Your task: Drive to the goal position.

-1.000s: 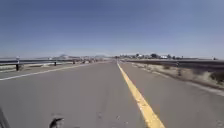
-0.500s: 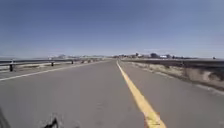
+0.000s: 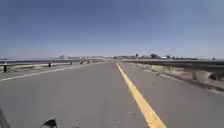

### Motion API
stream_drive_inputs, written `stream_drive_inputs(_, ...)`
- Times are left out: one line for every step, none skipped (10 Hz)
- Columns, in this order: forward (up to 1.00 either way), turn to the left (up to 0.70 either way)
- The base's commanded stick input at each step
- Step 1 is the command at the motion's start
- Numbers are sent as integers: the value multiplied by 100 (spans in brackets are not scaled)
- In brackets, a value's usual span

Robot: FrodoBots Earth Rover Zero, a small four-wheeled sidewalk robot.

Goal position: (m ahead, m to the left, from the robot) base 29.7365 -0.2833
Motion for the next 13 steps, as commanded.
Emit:
stream_drive_inputs(85, 0)
stream_drive_inputs(85, 0)
stream_drive_inputs(85, 0)
stream_drive_inputs(85, 0)
stream_drive_inputs(85, 0)
stream_drive_inputs(85, 0)
stream_drive_inputs(85, 0)
stream_drive_inputs(85, 0)
stream_drive_inputs(85, 0)
stream_drive_inputs(85, 0)
stream_drive_inputs(85, 0)
stream_drive_inputs(85, 0)
stream_drive_inputs(85, 0)
